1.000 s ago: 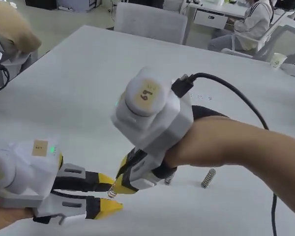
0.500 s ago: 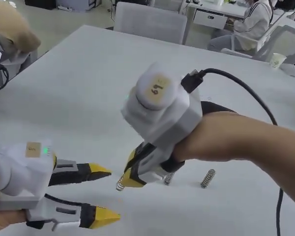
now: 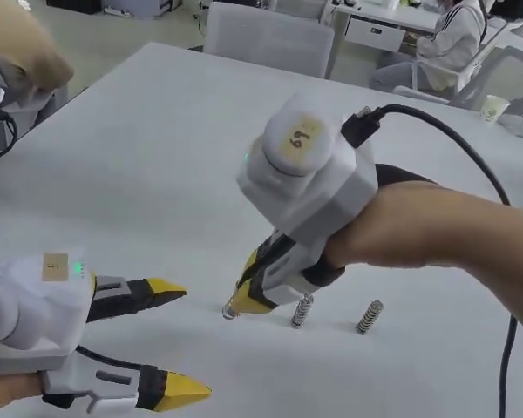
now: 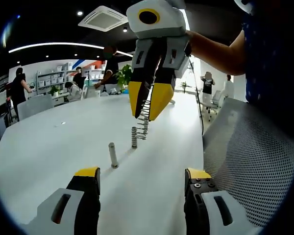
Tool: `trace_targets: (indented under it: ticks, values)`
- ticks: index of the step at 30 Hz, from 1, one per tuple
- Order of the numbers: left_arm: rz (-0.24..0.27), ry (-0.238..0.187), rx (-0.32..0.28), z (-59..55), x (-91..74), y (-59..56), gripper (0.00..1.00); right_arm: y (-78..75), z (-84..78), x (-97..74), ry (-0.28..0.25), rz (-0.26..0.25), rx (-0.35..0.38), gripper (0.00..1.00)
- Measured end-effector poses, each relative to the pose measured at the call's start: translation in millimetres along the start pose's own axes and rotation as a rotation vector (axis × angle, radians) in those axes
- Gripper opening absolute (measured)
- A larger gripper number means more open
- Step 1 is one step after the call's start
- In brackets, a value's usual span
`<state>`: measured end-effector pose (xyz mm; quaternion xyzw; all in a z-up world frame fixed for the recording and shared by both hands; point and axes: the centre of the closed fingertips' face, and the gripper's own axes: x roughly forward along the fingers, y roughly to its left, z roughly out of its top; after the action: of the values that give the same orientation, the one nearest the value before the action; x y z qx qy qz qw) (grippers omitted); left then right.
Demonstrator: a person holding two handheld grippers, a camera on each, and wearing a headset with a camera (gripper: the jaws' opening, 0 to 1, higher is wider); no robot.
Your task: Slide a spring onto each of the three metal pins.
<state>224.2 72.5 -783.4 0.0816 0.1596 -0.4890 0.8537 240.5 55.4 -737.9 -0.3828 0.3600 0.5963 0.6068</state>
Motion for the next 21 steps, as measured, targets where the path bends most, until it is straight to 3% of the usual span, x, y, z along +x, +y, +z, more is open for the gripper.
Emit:
trace_targets:
  ticks: [13,21]
  values:
    - [0.021,-0.005,-0.012,-2.2,-3.0,3.0,0.69,-37.3,-2.3,-6.9,0.048,-0.053,-0.016,0.08]
    - [0.031,-0.003,-0.011,-2.8,-5.9,2.6,0.69,-52.0,0.6,0.9,0.086,-0.056,-0.034,0.08]
